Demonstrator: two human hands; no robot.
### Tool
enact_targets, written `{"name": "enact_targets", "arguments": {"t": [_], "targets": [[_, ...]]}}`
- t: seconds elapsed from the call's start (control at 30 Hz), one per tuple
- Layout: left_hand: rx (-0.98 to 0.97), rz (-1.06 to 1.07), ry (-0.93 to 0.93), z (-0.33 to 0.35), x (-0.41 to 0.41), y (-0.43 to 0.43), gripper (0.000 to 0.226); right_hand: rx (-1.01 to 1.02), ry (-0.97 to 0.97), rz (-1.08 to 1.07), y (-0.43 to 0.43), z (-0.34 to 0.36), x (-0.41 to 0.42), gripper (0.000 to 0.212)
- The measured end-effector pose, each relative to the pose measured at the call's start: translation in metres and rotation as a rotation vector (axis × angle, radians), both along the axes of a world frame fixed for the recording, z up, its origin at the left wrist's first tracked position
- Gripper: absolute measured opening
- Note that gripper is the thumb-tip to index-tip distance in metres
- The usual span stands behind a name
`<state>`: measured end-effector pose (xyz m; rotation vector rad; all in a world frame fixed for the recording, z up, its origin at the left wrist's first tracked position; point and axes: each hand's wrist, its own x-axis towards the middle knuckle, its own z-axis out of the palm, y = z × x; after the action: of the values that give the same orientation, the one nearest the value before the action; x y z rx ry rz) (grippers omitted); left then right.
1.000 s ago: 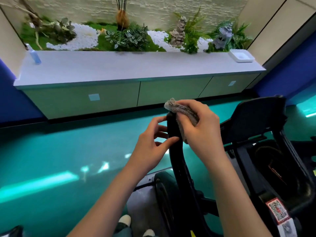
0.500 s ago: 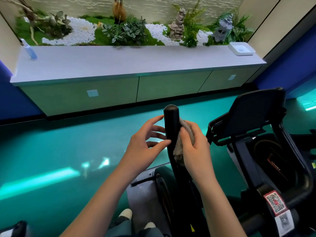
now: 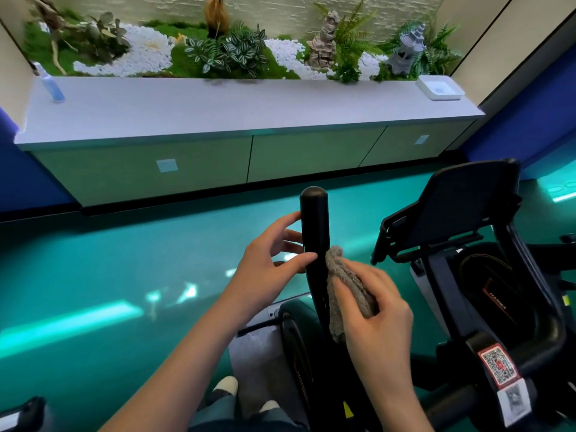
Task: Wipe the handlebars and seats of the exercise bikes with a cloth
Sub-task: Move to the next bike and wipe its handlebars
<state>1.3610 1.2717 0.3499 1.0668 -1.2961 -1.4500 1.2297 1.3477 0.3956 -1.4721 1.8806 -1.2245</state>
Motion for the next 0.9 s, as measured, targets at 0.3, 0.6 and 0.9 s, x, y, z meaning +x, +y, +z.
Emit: {"name": "enact_targets", "arguments": {"t": [0.3, 0.6, 0.9], "targets": [[0.018, -0.001, 0.085, 0.003, 0.001, 0.003, 0.052, -0.263, 0.278, 0.123, -0.057, 0.016, 0.021, 0.028], [0.103, -0.015, 0.158, -0.01, -0.008, 0.02, 0.048, -0.322, 0.404, 0.229, -0.06, 0.025, 0.019, 0.026], [0.117, 0.043, 0.204, -0.019, -0.003, 0.028, 0.038, -0.287, 0.616, 0.368, -0.044, 0.008, 0.017, 0.026]]}}
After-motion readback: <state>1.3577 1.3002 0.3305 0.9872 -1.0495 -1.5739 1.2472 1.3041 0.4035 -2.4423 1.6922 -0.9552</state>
